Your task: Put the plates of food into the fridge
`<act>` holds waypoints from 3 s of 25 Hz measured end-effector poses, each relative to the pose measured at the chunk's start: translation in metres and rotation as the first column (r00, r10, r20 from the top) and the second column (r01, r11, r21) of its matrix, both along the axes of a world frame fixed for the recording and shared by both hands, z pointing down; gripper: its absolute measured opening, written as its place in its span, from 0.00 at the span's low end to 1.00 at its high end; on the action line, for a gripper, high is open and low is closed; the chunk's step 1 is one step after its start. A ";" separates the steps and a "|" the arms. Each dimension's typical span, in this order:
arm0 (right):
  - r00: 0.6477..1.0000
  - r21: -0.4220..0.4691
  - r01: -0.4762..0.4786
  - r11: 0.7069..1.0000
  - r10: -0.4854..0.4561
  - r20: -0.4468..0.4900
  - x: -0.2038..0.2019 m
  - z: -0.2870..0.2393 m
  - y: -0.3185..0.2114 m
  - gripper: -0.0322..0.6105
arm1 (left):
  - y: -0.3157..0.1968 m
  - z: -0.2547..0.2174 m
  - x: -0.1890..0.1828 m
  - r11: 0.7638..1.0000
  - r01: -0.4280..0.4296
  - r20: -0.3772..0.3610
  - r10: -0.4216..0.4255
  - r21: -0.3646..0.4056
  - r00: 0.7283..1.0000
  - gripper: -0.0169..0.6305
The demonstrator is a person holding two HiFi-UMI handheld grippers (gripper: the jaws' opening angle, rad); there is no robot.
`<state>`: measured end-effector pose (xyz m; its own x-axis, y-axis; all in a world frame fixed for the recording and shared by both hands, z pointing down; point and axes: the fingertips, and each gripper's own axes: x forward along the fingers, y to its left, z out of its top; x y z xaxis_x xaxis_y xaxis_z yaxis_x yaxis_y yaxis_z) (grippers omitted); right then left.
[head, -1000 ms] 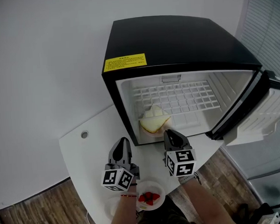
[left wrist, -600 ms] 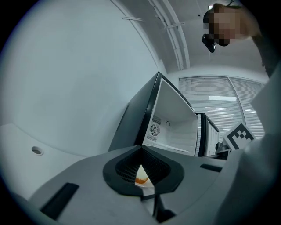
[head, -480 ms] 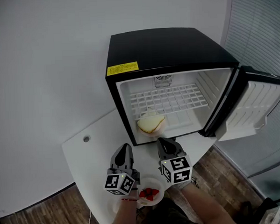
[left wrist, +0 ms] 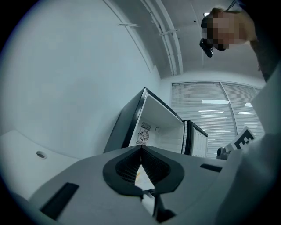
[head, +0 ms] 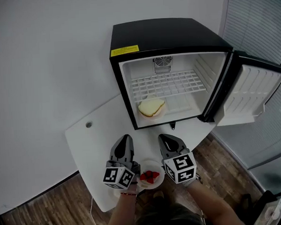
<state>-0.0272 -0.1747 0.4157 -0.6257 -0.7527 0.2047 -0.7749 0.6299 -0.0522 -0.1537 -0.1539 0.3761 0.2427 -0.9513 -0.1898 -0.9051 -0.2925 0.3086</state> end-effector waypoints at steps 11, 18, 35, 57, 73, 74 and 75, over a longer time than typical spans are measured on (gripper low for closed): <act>0.997 -0.102 0.011 0.995 -0.019 -0.075 0.026 0.056 0.076 0.06 | 0.074 0.027 0.011 0.998 0.042 0.042 -0.040 -0.037 0.998 0.04; 0.996 -0.228 -0.012 0.974 -0.008 -0.087 0.047 0.104 0.123 0.06 | 0.124 0.059 0.011 0.995 0.079 0.057 -0.075 -0.064 0.996 0.04; 0.986 -0.632 0.001 0.775 0.103 0.128 0.031 0.191 0.174 0.19 | 0.177 0.087 0.017 0.990 0.100 0.082 -0.092 -0.095 0.992 0.04; 0.745 -0.844 0.198 0.498 0.483 0.460 0.012 0.211 0.158 0.14 | 0.184 0.101 0.015 0.986 0.106 0.074 -0.097 -0.127 0.993 0.04; 0.641 -0.832 0.230 0.504 0.565 0.519 0.038 0.191 0.149 0.07 | 0.165 0.092 0.033 0.995 0.015 0.021 -0.013 -0.103 1.000 0.04; 0.633 -0.831 0.227 0.508 0.572 0.522 0.040 0.189 0.146 0.07 | 0.163 0.090 0.034 0.995 0.014 0.016 -0.013 -0.102 1.000 0.04; 0.626 -0.830 0.222 0.511 0.578 0.523 0.043 0.187 0.144 0.07 | 0.160 0.088 0.034 0.995 0.015 0.011 -0.014 -0.100 1.000 0.04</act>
<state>0.0155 -0.0312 0.6029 -0.7120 -0.6162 0.3367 -0.3065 -0.1588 -0.9385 -0.1193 0.0062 0.4644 0.2303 -0.9689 -0.0907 -0.9122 -0.2474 0.3266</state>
